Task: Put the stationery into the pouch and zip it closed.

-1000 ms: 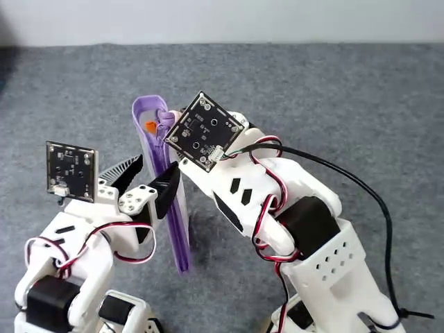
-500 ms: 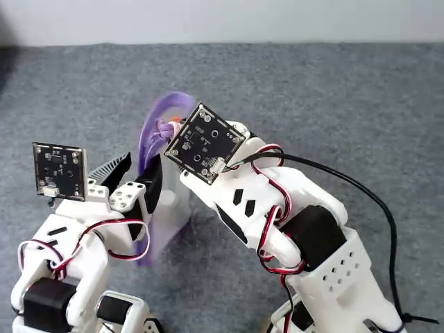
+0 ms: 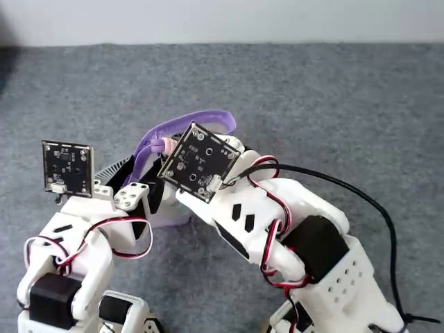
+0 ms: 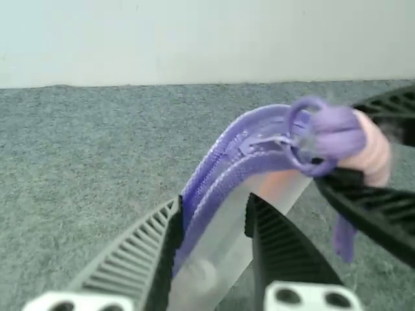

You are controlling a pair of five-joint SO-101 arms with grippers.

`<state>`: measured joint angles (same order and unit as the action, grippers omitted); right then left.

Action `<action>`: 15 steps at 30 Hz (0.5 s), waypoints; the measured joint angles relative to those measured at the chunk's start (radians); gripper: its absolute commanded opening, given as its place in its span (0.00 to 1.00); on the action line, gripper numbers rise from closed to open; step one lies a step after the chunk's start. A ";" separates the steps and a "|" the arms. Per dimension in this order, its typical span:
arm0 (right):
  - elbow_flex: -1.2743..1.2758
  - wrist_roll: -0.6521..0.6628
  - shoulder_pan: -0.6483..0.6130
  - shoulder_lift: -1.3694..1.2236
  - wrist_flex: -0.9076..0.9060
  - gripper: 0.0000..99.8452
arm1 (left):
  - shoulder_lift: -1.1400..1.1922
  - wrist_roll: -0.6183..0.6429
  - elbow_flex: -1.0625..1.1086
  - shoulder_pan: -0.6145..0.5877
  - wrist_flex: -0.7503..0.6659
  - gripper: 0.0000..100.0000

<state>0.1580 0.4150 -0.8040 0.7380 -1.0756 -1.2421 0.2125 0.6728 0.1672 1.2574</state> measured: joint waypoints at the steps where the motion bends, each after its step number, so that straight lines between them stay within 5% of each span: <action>1: 0.000 0.000 -0.002 0.000 0.000 0.01 | 0.000 0.000 0.000 0.000 -0.002 0.15; 15: 0.000 0.000 0.037 -0.025 0.055 0.01 | 0.000 0.000 -0.023 0.183 0.043 0.02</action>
<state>0.1580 0.4150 -0.7672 0.7135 -1.0203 -1.2421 0.2125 0.6498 0.3498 1.3004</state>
